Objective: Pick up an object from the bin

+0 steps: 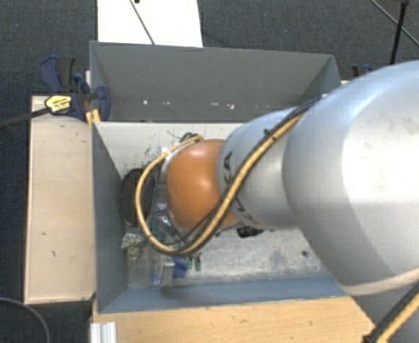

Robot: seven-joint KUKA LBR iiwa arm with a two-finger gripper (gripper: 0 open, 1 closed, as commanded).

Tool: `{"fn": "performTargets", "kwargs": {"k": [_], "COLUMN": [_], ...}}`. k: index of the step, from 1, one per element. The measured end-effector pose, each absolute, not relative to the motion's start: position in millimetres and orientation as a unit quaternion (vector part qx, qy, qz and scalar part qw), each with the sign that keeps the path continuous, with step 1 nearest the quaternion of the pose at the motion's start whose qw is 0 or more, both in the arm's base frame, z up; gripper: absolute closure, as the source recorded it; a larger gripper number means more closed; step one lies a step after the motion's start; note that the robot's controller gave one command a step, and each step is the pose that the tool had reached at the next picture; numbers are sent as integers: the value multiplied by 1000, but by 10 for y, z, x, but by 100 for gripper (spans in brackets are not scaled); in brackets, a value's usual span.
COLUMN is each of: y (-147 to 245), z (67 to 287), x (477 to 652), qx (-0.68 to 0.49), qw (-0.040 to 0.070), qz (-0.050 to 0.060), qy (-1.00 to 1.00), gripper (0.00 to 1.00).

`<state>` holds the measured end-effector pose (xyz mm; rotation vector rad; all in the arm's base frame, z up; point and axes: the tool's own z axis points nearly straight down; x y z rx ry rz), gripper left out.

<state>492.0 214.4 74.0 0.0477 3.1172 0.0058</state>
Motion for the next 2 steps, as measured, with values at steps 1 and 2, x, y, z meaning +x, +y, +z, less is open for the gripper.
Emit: {"fn": "performTargets", "kwargs": {"k": [1, 2], "y": [2135, 2298], "z": [810, 1740], "x": [4967, 4968], "qx": [19, 85], "qw": [18, 4], "qz": [4, 2], "qy": [1000, 996], "gripper": [100, 100]}}
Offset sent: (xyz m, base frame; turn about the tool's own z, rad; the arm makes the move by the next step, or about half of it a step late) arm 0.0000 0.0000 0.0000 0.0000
